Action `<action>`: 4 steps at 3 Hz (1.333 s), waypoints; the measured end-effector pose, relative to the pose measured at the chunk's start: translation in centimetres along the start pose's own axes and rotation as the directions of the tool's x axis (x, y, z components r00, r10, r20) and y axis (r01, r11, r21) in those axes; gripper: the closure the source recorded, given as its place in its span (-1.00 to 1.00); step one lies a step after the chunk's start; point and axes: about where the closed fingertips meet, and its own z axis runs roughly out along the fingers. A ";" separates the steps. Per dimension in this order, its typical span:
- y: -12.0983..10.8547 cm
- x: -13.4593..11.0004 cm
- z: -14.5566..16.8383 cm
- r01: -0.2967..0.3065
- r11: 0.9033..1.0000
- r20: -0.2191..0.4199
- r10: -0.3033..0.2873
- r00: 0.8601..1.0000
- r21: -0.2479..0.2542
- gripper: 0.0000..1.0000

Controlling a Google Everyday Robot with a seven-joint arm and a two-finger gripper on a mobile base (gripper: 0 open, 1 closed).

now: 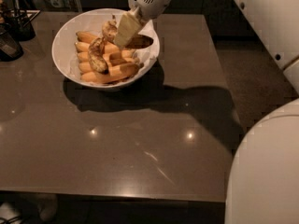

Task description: Pick banana from white bowl

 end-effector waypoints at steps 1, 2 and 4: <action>0.1 -0.1 -0.1 0.005 1.000 0.002 -0.005 1.000 0.002 1.00; 2.1 -0.1 -1.0 0.039 0.999 0.002 -0.039 0.999 0.016 1.00; 7.2 0.3 -1.6 0.102 0.995 -0.045 -0.102 0.994 0.001 1.00</action>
Offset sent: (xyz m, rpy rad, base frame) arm -0.0512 0.0007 0.0284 -0.0208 -0.0758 0.0527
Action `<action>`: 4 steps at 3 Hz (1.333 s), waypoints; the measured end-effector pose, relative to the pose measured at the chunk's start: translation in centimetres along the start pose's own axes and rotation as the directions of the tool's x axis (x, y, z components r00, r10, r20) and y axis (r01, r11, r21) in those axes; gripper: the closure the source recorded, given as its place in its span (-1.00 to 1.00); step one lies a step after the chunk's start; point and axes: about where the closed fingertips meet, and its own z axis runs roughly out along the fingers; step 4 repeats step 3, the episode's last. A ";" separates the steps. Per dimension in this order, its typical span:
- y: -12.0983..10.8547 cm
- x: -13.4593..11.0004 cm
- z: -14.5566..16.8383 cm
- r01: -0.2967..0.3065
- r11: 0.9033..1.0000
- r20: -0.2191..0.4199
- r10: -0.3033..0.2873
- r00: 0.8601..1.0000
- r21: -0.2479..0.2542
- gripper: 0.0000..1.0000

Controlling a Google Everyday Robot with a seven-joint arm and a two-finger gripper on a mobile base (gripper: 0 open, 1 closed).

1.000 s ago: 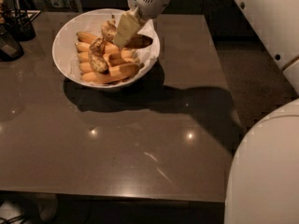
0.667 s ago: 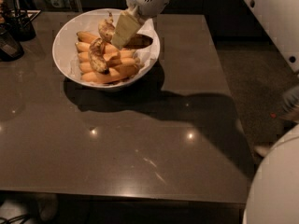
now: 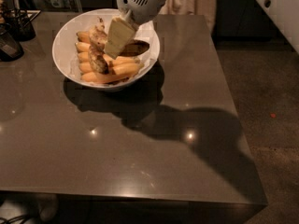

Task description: Pick banana from white bowl

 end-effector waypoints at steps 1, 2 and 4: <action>3.5 -0.3 -0.5 0.020 1.000 0.013 -0.020 1.000 -0.022 1.00; 8.1 -0.2 -0.9 0.036 0.999 0.007 -0.036 0.999 -0.041 1.00; 8.1 -0.2 -0.9 0.036 0.999 0.007 -0.036 0.999 -0.041 1.00</action>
Offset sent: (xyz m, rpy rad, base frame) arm -0.1220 0.0232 0.0178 0.0064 0.0375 0.0730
